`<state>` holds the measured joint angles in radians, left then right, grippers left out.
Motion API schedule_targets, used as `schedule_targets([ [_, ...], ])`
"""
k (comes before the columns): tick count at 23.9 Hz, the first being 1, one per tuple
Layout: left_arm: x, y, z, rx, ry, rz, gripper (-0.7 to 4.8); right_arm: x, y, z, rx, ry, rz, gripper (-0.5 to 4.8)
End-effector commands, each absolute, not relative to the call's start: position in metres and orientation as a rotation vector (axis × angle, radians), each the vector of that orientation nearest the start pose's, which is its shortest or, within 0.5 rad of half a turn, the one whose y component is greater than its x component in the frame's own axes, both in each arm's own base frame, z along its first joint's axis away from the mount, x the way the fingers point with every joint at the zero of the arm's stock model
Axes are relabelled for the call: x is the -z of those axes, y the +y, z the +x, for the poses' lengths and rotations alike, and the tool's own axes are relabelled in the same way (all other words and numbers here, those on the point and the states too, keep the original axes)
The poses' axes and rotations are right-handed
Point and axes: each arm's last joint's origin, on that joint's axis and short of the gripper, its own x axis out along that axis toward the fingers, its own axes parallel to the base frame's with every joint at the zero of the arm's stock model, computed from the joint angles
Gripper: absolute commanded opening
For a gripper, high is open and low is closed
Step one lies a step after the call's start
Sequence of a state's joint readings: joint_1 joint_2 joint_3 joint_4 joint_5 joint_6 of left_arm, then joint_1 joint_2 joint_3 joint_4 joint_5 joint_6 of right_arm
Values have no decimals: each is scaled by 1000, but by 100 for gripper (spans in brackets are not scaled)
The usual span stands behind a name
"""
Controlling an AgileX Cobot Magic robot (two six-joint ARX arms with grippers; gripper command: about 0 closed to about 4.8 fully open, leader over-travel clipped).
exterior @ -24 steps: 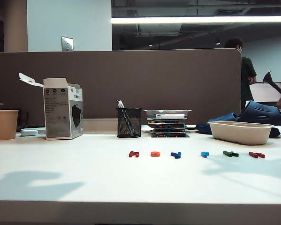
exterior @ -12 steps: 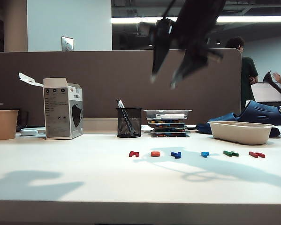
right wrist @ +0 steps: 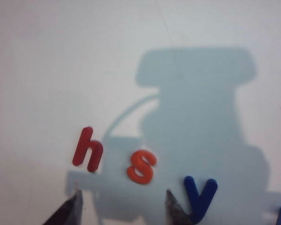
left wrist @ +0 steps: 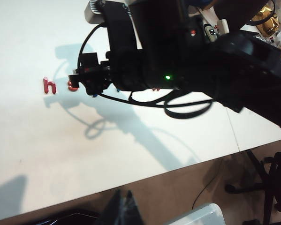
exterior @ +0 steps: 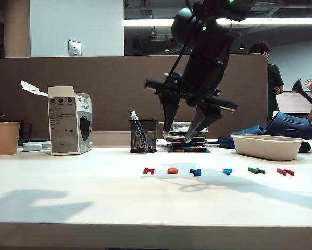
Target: Select the appropriate letters from the row of letter magnets placed on the table to arrange into the word "sky".
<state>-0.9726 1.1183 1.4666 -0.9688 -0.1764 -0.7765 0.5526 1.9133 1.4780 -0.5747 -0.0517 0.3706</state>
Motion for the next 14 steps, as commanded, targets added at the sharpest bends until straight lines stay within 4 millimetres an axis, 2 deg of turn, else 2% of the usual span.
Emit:
schedule_targets([
  [1, -427, -156, 113, 512, 776, -378, -5, -216, 218, 349, -352, 1079, 73, 220],
  [8, -427, -156, 113, 512, 776, -377, -5, -195, 222, 355, -339, 1121, 59, 220],
  [14, -426, -156, 113, 512, 776, -377, -5, -195, 224, 359, -353, 1080, 74, 220],
])
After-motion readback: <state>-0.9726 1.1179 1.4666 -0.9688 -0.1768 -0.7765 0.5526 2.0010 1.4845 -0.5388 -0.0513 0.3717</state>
